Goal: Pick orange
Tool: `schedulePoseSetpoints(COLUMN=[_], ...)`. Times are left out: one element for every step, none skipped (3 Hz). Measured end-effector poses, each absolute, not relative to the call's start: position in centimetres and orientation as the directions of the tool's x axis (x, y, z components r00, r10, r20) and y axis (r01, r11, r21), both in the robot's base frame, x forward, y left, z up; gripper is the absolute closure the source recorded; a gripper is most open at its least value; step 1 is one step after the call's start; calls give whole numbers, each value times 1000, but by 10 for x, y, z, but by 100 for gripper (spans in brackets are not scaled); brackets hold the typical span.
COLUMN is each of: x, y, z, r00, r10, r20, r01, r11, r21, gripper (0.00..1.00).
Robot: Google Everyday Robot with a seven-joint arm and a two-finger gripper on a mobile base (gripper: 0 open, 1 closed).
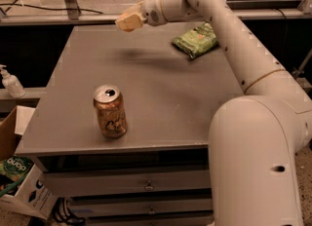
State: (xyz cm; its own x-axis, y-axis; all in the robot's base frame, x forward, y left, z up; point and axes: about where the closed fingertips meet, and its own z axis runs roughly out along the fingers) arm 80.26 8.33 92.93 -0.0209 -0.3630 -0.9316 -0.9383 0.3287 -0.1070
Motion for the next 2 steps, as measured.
schedulePoseSetpoints(x=[785,784], y=[62,61], z=[964,965], r00=[-7,-7], r10=[-321,-320], r20=[-947,-947], r01=[-940,-940], r11=[325,326], r21=[-103,-103], gripper=[100,100])
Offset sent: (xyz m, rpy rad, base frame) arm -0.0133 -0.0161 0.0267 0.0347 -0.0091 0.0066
